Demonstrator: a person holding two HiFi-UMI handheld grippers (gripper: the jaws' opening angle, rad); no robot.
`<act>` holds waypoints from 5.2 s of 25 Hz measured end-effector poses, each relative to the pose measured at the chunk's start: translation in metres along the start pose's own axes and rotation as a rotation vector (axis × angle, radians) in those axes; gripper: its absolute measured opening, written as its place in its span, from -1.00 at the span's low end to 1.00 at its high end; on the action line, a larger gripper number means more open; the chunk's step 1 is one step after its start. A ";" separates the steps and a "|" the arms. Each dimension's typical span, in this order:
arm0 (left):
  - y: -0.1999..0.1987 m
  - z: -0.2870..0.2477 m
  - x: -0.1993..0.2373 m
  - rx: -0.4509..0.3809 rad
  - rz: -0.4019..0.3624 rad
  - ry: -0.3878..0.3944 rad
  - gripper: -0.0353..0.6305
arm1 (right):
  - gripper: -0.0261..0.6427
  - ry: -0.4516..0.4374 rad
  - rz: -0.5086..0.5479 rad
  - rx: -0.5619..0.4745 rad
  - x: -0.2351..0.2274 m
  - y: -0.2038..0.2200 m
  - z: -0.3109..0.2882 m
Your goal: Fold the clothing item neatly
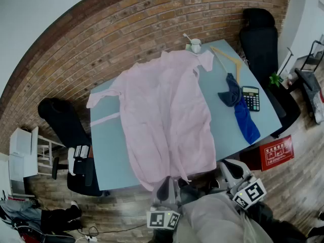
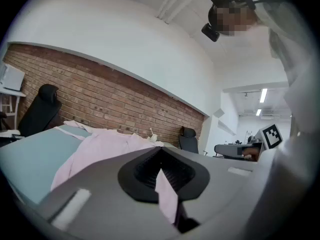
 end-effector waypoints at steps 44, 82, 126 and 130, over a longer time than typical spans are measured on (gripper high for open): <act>0.186 0.052 0.187 0.542 0.296 -0.276 -0.79 | -0.84 0.157 -0.207 0.706 -0.042 0.185 -0.084; -0.002 -0.202 0.319 0.165 1.541 0.184 0.13 | -0.79 -0.023 -1.035 0.387 -0.237 0.038 -0.254; 0.125 -0.027 0.279 0.668 0.805 -0.428 -0.71 | -0.92 0.191 -0.716 0.596 -0.147 0.124 -0.120; 0.121 -0.014 0.294 0.671 0.785 -0.485 -0.70 | -0.92 0.210 -0.573 0.569 -0.161 0.105 -0.147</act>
Point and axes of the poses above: the fingertips, and each gripper's own axes: z backward along the fingers, x to its left, y out of its underside, the point moved 5 cm from there along z, backward along the fingers, and after that the axes turned 5 degrees about x, right-handed, at the moved point
